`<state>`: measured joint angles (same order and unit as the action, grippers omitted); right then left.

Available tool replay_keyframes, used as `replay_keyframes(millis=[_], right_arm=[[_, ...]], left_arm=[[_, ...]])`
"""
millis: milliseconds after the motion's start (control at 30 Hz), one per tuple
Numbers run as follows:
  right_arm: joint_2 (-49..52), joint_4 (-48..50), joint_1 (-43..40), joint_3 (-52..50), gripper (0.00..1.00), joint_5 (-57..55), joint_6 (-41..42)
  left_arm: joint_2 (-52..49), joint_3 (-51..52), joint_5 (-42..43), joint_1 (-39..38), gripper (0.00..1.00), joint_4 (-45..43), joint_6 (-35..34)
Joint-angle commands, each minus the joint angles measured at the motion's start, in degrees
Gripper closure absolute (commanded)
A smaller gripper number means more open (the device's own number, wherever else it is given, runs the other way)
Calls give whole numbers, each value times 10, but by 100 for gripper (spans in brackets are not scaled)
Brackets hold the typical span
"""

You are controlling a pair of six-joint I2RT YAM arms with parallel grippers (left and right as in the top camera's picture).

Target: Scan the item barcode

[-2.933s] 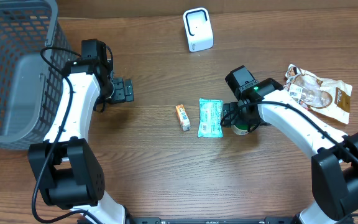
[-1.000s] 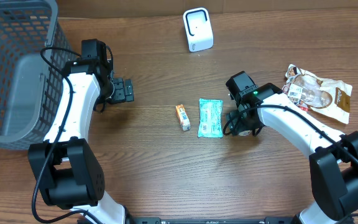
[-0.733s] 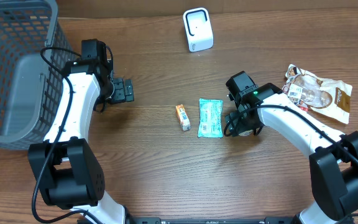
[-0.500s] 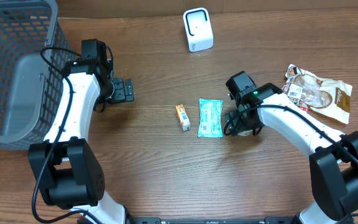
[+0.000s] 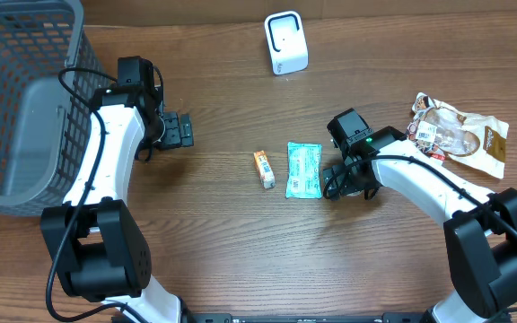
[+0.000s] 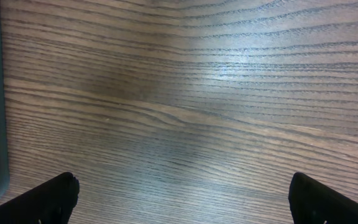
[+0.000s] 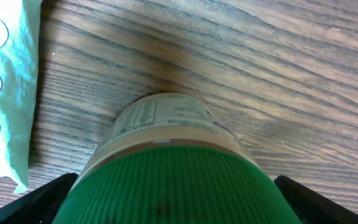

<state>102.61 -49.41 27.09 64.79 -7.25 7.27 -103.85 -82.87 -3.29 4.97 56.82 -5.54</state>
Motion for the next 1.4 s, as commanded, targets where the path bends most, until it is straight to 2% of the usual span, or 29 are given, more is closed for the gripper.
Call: replay_keyframes(millis=[0,233,467,767,967,1100,1233,1367], right_arm=[[1,10,2,-3,0,5,3],[1,21,2,-3,0,8,2],[1,29,2,-3,13,2,13],[1,32,2,-13,12,2,13],[1,73,2,-45,13,2,14],[1,76,2,-45,24,2,15],[1,76,2,-44,23,2,15],[1,78,2,-44,14,2,15]], left_arm=[[-3,-1,-3,-1,0,-1,11],[-3,-1,-2,-1,0,-1,11],[-3,-1,-3,-1,0,-1,11],[-3,-1,-3,-1,0,-1,11],[-3,-1,-3,-1,0,-1,11],[-3,-1,-3,-1,0,-1,11],[-3,-1,-3,-1,0,-1,11],[-3,-1,-3,-1,0,-1,11]])
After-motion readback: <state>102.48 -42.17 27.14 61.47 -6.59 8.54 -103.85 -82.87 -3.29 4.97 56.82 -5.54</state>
